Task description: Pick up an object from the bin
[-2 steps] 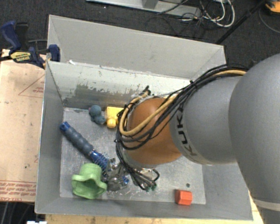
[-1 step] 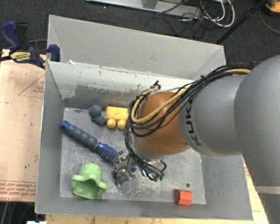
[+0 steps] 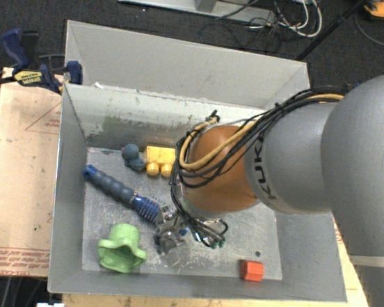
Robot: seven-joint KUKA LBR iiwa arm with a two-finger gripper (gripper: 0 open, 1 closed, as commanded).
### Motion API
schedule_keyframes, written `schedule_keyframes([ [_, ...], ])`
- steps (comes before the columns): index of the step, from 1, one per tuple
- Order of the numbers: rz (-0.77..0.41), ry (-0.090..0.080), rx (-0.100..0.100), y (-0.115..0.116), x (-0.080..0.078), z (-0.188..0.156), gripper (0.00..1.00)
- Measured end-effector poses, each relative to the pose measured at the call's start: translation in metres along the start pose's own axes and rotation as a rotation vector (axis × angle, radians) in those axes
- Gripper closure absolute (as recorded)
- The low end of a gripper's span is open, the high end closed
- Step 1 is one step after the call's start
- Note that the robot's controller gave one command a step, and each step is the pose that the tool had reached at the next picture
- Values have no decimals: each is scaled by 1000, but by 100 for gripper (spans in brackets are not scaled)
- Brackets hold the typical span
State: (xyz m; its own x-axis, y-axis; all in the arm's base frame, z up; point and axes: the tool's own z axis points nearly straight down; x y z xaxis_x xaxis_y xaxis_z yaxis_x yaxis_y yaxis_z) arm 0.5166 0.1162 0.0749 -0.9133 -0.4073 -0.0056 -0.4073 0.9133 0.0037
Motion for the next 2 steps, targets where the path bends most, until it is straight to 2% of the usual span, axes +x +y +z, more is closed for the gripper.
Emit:
schedule_keyframes([
  [1,155,-3,3,-5,-32,-49,0],
  [2,60,2,8,-118,-66,-19,0],
])
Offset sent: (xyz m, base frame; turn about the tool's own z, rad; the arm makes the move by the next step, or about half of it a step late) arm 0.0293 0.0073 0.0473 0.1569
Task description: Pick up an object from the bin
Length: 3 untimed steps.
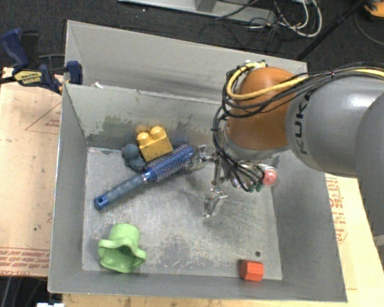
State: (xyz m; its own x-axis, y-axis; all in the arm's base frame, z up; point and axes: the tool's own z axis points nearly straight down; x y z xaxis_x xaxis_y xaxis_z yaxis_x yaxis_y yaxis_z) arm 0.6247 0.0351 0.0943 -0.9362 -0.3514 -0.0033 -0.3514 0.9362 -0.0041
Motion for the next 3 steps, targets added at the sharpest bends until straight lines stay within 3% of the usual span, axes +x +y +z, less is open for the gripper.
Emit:
schedule_keyframes([
  [1,25,-7,-4,25,-31,-50,0],
  [2,-148,10,-8,56,-49,12,0],
  [3,-146,-1,-5,54,-51,11,100],
])
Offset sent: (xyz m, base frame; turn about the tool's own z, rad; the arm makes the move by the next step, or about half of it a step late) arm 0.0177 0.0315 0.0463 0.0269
